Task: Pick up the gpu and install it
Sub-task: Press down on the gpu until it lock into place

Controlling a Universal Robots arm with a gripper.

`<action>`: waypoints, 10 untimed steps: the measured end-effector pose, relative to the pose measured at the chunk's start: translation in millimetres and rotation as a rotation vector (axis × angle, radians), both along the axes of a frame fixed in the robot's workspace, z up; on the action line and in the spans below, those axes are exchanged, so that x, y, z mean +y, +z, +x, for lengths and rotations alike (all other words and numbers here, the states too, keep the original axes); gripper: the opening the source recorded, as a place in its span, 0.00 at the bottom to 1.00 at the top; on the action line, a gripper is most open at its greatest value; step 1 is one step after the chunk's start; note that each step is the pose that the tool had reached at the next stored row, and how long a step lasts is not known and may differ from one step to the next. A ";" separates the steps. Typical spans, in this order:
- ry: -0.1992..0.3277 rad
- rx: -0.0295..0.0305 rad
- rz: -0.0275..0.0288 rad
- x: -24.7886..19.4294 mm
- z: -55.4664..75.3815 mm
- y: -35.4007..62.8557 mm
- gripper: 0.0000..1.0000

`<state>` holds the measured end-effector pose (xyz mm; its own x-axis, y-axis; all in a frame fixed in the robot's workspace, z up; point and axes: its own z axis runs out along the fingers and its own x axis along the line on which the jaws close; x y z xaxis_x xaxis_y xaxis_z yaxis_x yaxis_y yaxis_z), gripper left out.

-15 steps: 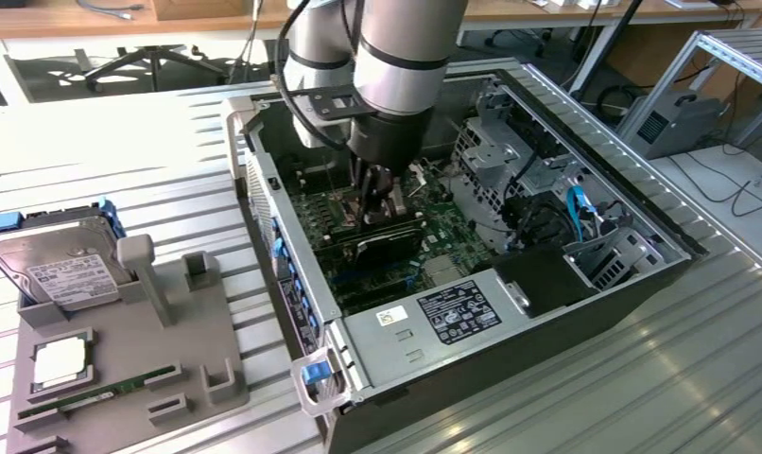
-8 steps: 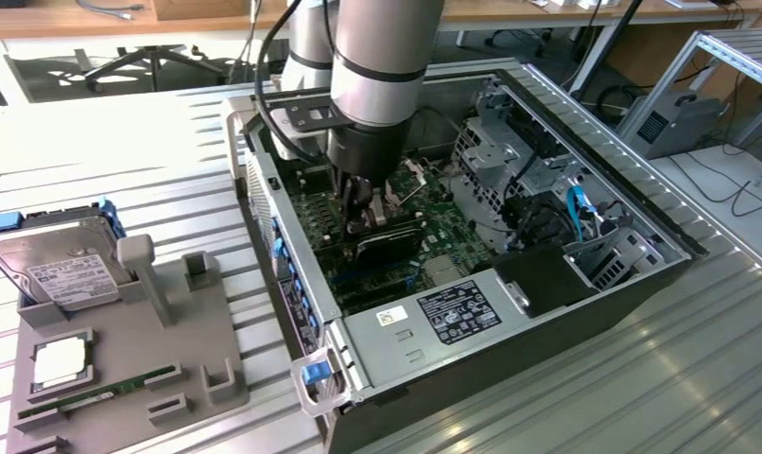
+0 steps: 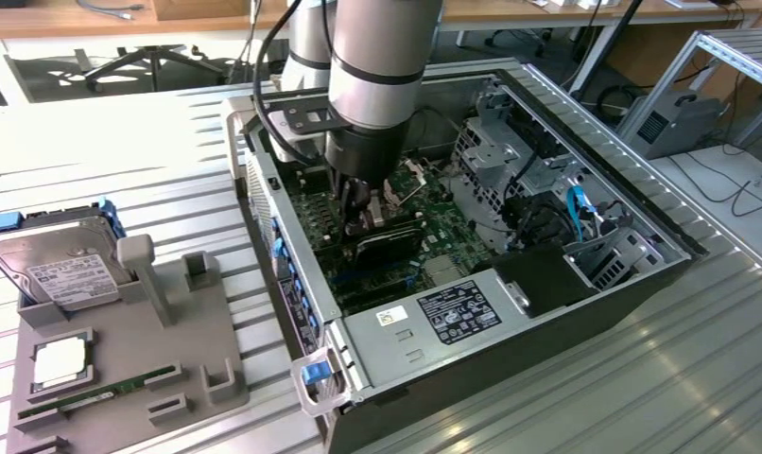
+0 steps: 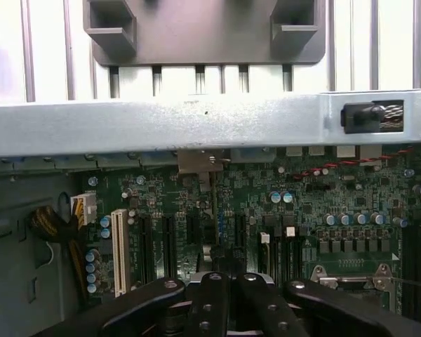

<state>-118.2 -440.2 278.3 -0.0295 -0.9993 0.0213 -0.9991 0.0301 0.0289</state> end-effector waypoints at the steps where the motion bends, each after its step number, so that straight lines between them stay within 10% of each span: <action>1: 0.000 0.0000 0.0000 0.0 0.0 -0.3 0.11; 10: 0.000 0.0000 -0.0001 0.0 -0.1 -2.6 0.11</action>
